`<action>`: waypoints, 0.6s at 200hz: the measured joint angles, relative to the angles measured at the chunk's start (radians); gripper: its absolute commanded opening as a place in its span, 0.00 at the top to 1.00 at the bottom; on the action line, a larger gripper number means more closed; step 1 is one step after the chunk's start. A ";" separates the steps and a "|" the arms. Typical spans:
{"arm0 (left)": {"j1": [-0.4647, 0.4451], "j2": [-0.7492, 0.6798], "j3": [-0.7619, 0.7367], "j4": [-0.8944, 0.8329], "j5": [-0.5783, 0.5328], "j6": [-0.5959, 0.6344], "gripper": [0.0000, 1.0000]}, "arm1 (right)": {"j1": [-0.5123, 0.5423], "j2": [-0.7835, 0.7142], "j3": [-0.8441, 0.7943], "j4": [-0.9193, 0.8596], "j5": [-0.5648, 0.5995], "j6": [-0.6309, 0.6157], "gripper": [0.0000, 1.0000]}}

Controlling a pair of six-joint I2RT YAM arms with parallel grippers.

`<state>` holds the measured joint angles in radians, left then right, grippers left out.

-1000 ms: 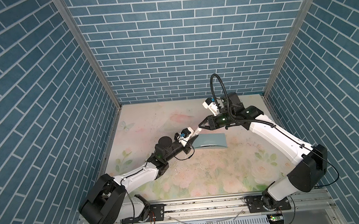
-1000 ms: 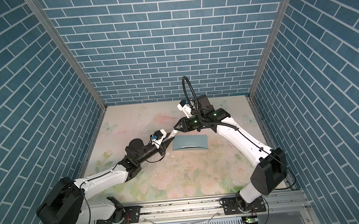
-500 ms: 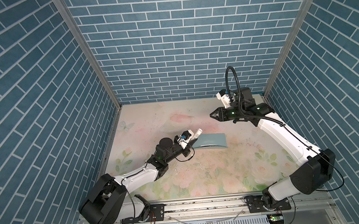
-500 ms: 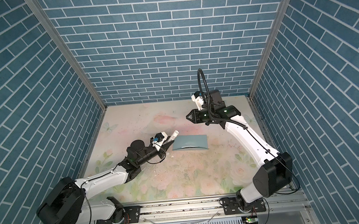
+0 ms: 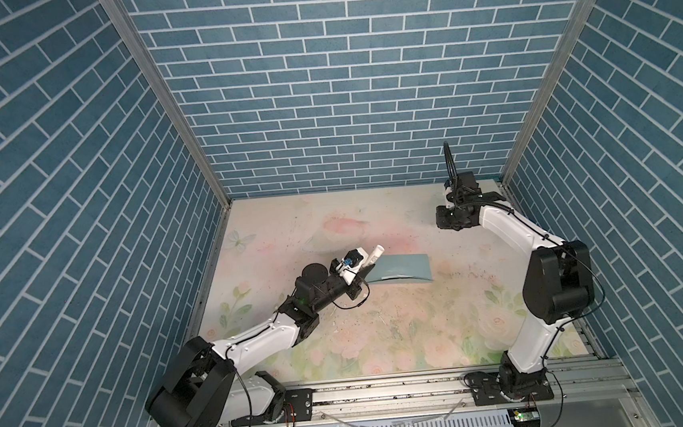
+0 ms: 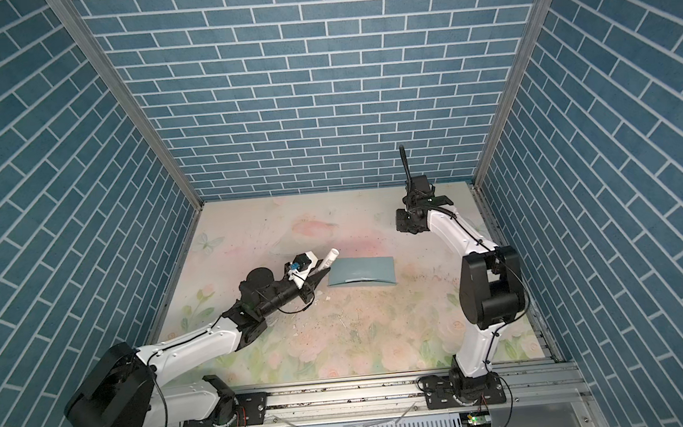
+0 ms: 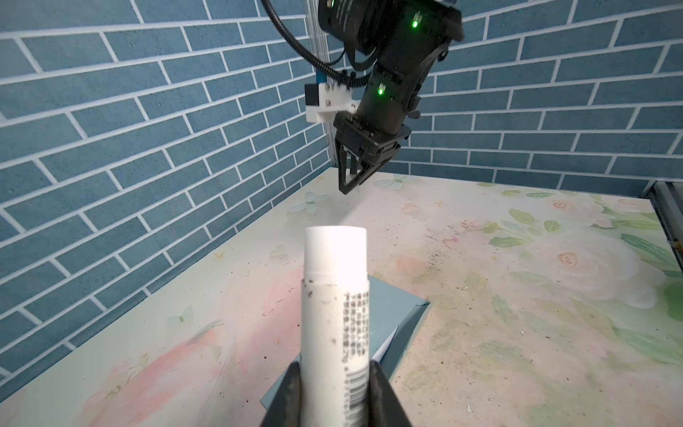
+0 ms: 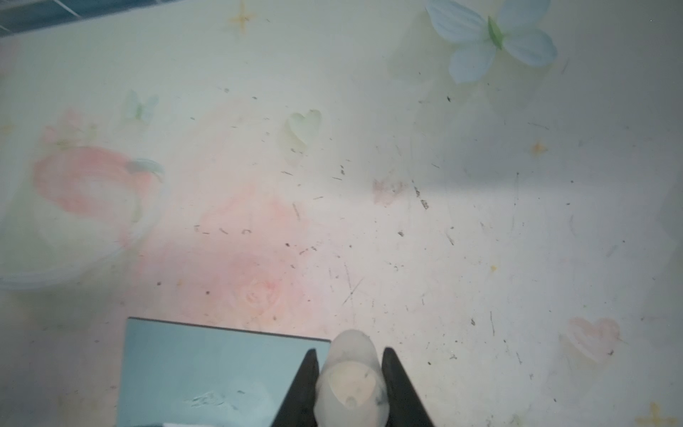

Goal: Place the letter into the envelope and seal it
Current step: 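Pull the cap off with the right gripper and set it on the table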

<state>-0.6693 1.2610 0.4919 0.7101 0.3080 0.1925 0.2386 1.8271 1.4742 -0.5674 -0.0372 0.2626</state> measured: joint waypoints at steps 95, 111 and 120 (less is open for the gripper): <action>-0.003 -0.012 0.000 -0.010 -0.001 0.000 1.00 | -0.032 0.182 0.000 0.039 0.046 -0.002 0.81; -0.004 -0.012 0.000 -0.010 -0.001 0.000 1.00 | -0.033 0.196 0.000 0.041 0.046 -0.002 0.79; -0.004 -0.012 0.000 -0.010 -0.001 0.000 1.00 | -0.034 0.202 0.000 0.041 0.046 -0.002 0.78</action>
<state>-0.6731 1.2488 0.4919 0.7006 0.3073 0.1925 0.2043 2.0293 1.4742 -0.5262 0.0086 0.2607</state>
